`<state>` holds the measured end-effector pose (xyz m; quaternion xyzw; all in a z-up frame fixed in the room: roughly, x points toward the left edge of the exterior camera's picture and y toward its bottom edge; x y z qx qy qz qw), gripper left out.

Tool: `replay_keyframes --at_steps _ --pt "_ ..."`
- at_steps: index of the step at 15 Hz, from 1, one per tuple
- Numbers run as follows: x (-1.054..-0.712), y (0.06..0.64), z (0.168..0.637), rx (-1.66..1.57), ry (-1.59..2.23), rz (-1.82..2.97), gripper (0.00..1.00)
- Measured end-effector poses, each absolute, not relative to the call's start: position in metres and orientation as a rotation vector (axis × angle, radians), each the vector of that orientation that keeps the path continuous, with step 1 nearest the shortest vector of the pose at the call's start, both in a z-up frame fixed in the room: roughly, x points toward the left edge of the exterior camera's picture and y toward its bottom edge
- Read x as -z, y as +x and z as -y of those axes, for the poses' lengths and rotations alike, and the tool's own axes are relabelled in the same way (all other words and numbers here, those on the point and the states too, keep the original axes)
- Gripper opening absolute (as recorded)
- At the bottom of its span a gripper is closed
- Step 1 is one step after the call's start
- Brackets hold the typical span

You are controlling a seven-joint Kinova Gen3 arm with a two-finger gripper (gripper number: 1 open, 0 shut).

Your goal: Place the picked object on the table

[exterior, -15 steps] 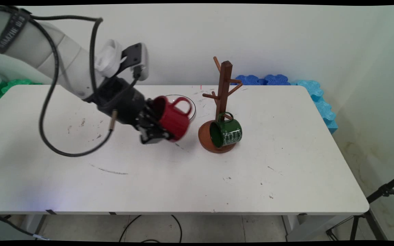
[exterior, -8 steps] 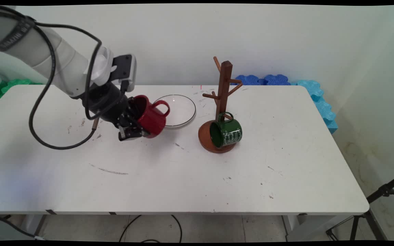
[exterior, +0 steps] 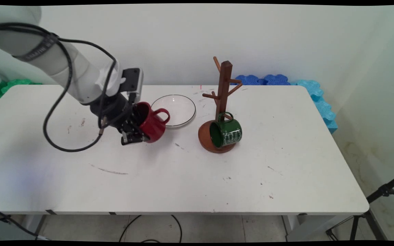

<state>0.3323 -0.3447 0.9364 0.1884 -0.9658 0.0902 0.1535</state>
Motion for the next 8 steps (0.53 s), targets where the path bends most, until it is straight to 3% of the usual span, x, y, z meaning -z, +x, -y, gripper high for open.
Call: replay_keyframes --at_steps 8 --pt "-0.903 0.333 0.369 -0.231 0.553 2.803 0.0"
